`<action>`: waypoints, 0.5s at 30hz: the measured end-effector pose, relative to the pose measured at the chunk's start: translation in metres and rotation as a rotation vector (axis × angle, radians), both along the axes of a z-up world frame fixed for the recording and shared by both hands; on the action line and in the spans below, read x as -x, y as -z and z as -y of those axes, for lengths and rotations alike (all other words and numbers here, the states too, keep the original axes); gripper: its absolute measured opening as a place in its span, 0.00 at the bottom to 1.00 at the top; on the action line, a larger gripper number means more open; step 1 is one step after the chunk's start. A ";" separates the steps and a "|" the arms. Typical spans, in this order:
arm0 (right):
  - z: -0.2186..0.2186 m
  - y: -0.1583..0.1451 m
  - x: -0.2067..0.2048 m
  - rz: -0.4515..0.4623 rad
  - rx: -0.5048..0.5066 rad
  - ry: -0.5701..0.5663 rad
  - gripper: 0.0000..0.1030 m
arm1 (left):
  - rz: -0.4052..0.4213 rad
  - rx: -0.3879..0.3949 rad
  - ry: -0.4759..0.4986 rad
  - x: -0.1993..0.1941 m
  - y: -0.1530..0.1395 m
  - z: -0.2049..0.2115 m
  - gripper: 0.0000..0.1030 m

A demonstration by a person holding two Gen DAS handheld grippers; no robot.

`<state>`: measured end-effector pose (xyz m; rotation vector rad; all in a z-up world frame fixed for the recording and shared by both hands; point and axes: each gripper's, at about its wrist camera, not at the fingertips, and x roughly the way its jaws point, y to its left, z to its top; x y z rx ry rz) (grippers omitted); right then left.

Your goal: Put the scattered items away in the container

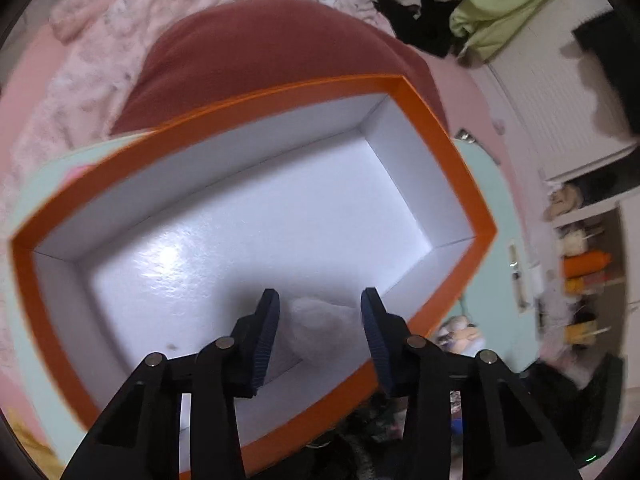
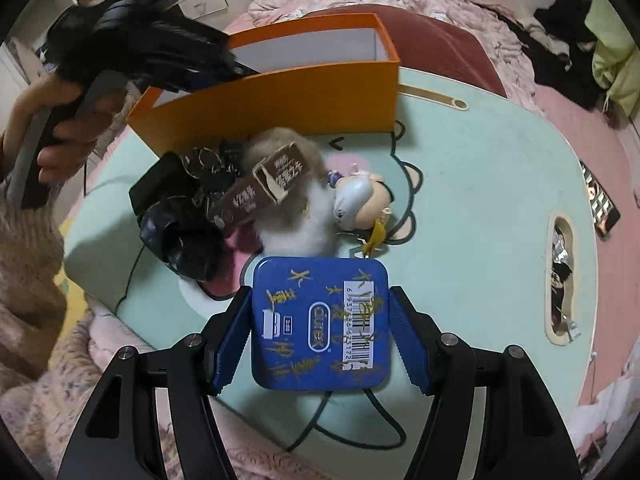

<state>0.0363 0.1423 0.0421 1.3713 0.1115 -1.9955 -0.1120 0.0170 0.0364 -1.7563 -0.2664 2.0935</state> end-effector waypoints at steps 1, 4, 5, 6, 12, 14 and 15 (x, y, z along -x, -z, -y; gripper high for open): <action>0.002 0.000 -0.002 -0.012 0.005 0.001 0.65 | 0.014 -0.022 0.000 0.001 0.002 0.001 0.38; 0.007 0.000 -0.004 -0.053 0.012 0.010 0.65 | 0.035 -0.074 0.003 0.003 0.006 0.005 0.34; 0.008 0.000 -0.004 -0.065 0.008 0.016 0.65 | 0.041 -0.075 -0.002 0.004 0.009 0.007 0.23; 0.010 0.002 -0.004 -0.071 0.005 0.023 0.65 | 0.055 -0.104 -0.017 0.007 0.014 0.012 0.23; 0.012 0.006 -0.001 -0.082 0.058 0.067 0.65 | 0.026 -0.220 -0.069 0.009 0.010 0.036 0.22; 0.007 0.001 -0.001 -0.095 0.099 0.086 0.65 | -0.017 -0.276 -0.079 0.005 -0.008 0.046 0.22; 0.005 -0.002 -0.003 -0.107 0.118 0.096 0.65 | -0.063 -0.294 -0.078 -0.001 -0.024 0.052 0.22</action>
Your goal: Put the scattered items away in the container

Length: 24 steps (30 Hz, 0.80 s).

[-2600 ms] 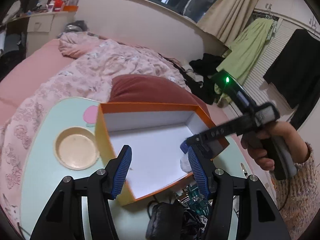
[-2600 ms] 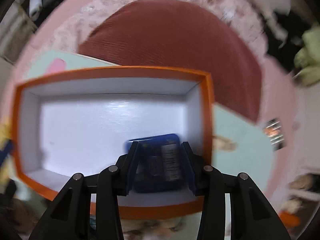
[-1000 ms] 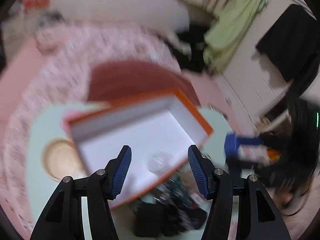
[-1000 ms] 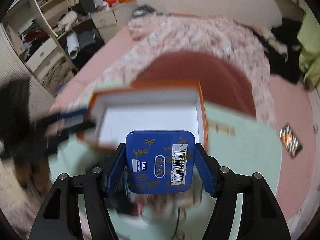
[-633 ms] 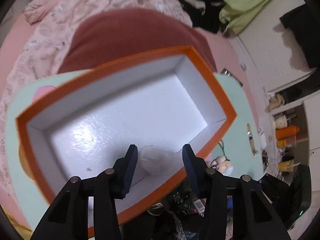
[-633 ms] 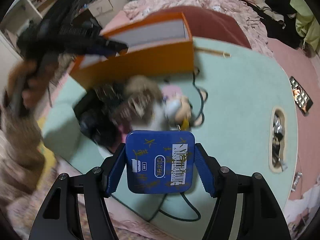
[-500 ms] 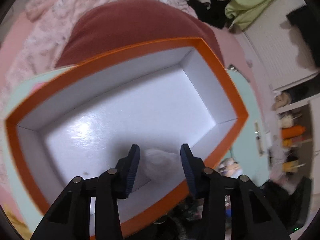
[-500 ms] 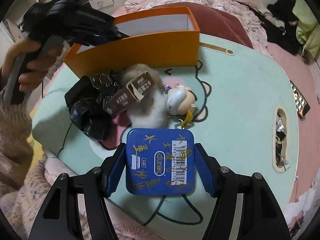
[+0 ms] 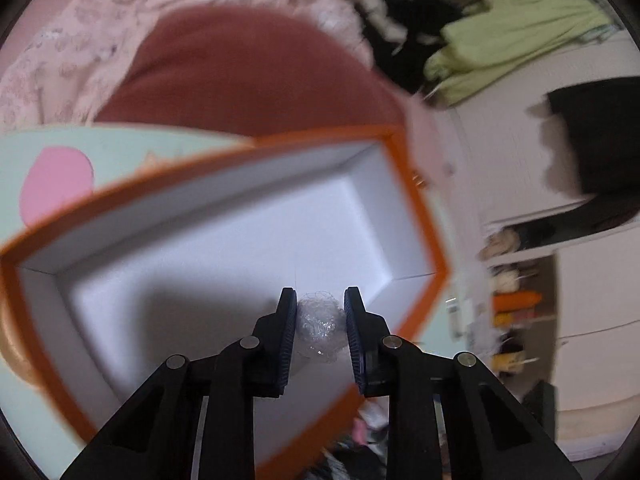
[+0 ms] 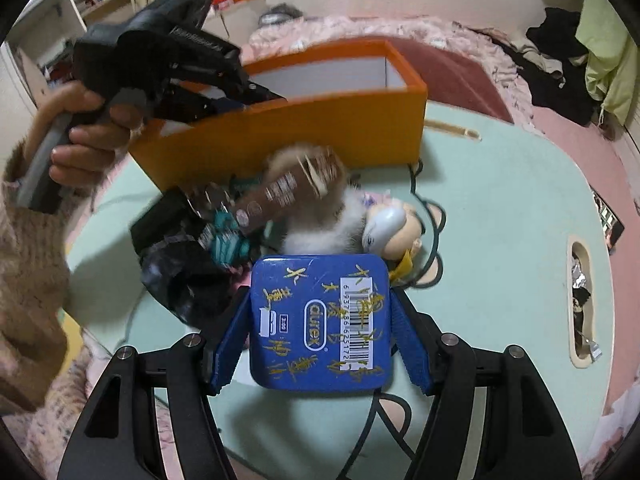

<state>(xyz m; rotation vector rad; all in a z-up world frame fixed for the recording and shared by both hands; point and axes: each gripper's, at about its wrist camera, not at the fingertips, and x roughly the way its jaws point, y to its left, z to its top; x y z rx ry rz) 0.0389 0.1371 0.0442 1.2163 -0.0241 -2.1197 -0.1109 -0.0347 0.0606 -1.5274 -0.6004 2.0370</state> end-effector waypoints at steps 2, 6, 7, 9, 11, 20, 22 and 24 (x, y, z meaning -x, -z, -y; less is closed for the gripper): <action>-0.008 -0.009 -0.002 -0.036 0.047 0.034 0.65 | -0.088 -0.014 -0.008 -0.014 -0.028 0.010 0.22; -0.023 -0.022 0.000 -0.069 0.134 0.084 0.66 | -0.258 -0.031 -0.010 -0.066 -0.075 0.035 0.23; -0.025 -0.023 0.001 -0.065 0.149 0.093 0.66 | -0.290 -0.023 -0.011 -0.079 -0.080 0.039 0.23; -0.030 -0.023 0.004 -0.046 0.170 0.110 0.66 | -0.323 0.018 -0.019 -0.101 -0.076 0.042 0.23; -0.034 -0.020 0.011 -0.017 0.184 0.125 0.66 | -0.311 0.075 -0.027 -0.120 -0.057 0.048 0.23; -0.021 -0.011 0.002 0.035 0.189 0.062 0.66 | -0.210 0.016 0.052 -0.175 0.011 0.022 0.23; -0.011 -0.013 -0.004 0.004 0.169 0.086 0.66 | -0.212 0.056 0.074 -0.182 0.020 0.012 0.23; 0.000 -0.012 -0.010 -0.022 0.134 0.069 0.68 | -0.209 0.102 0.083 -0.179 0.029 0.000 0.23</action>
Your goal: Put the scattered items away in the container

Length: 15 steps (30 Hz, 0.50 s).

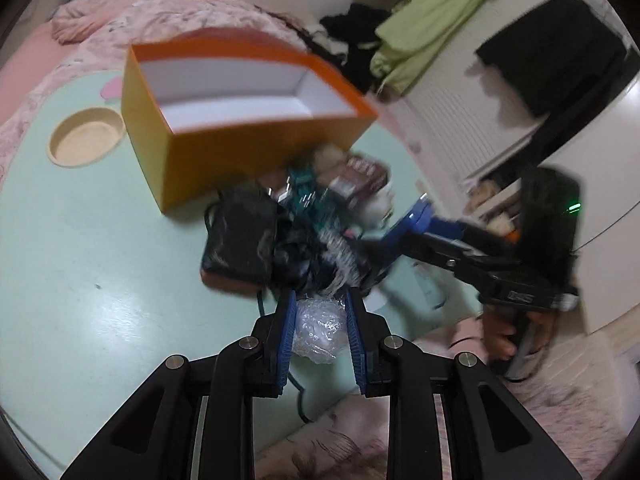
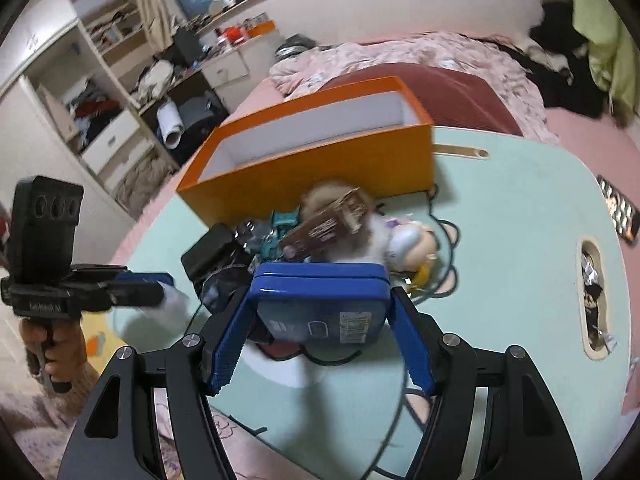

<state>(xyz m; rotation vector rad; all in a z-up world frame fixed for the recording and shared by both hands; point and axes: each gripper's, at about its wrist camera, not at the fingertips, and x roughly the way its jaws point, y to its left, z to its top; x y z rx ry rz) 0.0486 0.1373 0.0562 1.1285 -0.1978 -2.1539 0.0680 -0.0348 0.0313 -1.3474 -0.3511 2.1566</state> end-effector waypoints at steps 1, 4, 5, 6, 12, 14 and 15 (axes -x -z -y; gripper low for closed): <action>0.006 0.002 -0.003 -0.014 -0.028 -0.005 0.69 | 0.002 0.011 0.003 0.003 0.005 -0.005 0.23; 0.019 0.003 -0.010 -0.060 -0.102 0.002 0.69 | -0.022 0.021 0.006 0.008 0.007 -0.015 0.31; 0.019 0.001 -0.012 -0.081 -0.101 0.021 0.69 | -0.029 0.023 0.005 0.009 0.006 -0.016 0.41; 0.016 -0.002 -0.014 -0.102 -0.077 0.045 0.69 | -0.044 0.018 0.004 0.008 0.004 -0.016 0.46; -0.015 -0.024 -0.020 -0.174 0.164 0.125 0.79 | -0.170 -0.028 -0.004 -0.002 -0.021 -0.006 0.77; -0.017 -0.026 -0.018 -0.178 0.176 0.157 0.79 | -0.202 -0.042 -0.028 -0.001 -0.029 0.002 0.79; -0.018 -0.025 -0.015 -0.180 0.173 0.202 0.79 | -0.209 -0.050 -0.040 0.000 -0.033 0.006 0.79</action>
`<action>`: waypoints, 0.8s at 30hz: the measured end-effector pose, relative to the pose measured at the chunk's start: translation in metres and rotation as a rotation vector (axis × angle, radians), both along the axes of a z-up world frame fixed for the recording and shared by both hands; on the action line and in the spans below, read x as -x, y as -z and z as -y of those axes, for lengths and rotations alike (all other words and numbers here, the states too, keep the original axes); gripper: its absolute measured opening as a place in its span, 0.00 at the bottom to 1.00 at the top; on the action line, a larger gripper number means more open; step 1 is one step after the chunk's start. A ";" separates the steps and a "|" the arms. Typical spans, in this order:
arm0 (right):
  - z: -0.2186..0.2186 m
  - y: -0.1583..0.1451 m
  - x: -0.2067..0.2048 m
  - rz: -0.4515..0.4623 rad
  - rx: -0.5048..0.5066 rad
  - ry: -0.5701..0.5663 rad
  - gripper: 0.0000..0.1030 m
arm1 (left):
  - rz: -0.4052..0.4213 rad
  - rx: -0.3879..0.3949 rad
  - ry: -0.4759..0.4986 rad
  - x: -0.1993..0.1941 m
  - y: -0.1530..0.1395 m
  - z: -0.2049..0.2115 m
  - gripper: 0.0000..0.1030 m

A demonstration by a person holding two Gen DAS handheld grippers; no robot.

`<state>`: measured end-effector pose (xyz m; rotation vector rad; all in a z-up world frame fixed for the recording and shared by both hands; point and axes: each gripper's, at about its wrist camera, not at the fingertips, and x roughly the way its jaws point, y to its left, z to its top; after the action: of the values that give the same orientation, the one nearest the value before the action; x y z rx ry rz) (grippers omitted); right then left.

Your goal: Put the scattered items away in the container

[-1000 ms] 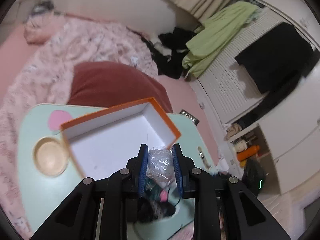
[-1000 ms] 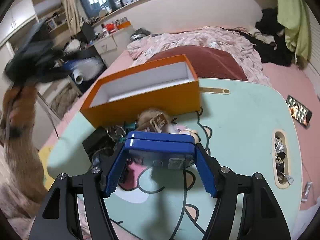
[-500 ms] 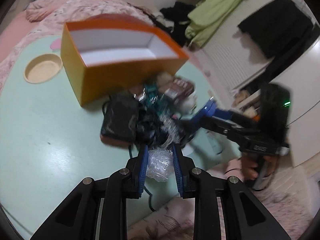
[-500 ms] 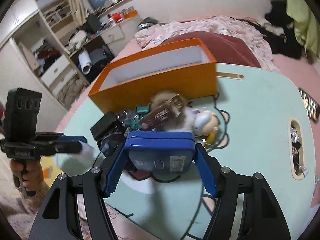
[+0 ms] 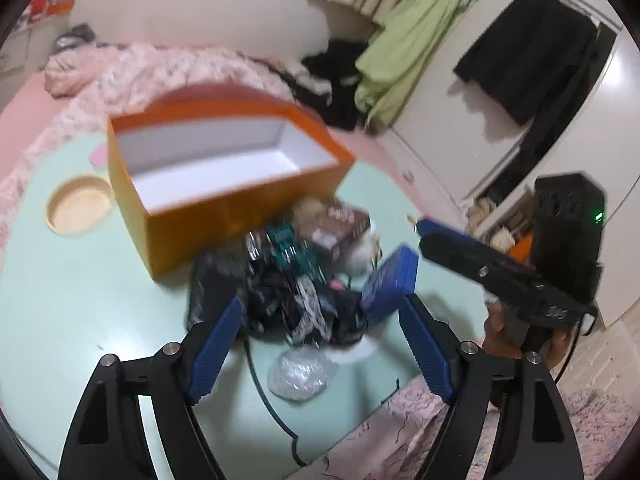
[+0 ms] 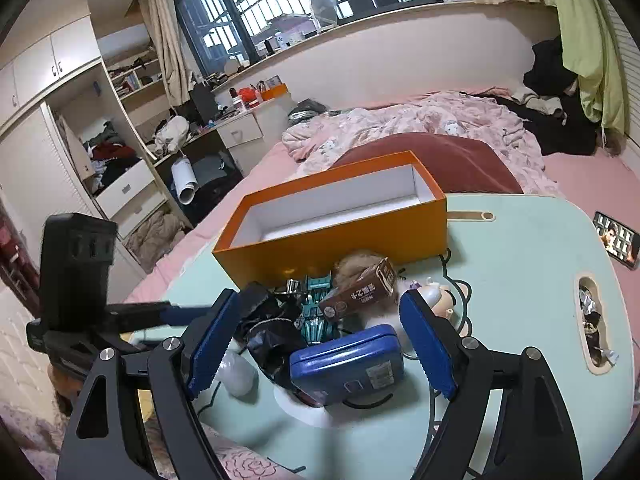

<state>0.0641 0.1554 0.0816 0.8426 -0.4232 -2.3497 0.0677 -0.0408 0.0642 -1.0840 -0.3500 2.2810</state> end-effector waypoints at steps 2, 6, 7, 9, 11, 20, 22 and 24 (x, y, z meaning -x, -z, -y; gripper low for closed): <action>-0.004 -0.001 0.007 0.013 0.012 0.014 0.79 | -0.006 -0.038 -0.030 0.006 -0.007 0.012 0.79; -0.025 -0.020 0.027 0.017 0.061 0.084 0.79 | -0.024 -0.060 -0.165 0.018 -0.015 0.041 0.89; -0.032 -0.025 0.035 0.020 0.060 0.115 0.79 | -0.026 -0.039 -0.214 0.022 -0.016 0.047 0.91; -0.042 -0.032 0.056 0.036 0.030 0.189 0.79 | -0.019 0.011 -0.285 0.030 -0.013 0.052 0.91; -0.041 -0.036 0.083 0.068 -0.060 0.223 0.79 | 0.006 0.033 -0.317 0.043 -0.007 0.055 0.91; 0.000 0.020 0.166 0.286 -0.182 0.080 0.32 | 0.113 -0.010 -0.249 0.098 0.026 0.038 0.92; 0.004 0.023 0.153 0.269 -0.175 0.074 0.33 | 0.109 0.027 -0.265 0.108 0.028 0.034 0.92; 0.006 0.019 0.136 0.239 -0.217 0.097 0.33 | 0.103 0.061 -0.253 0.114 0.028 0.027 0.92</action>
<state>-0.0716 0.1494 0.0625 1.2387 -0.3152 -2.4227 -0.0463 -0.0682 0.0359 -1.2530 -0.4862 2.4755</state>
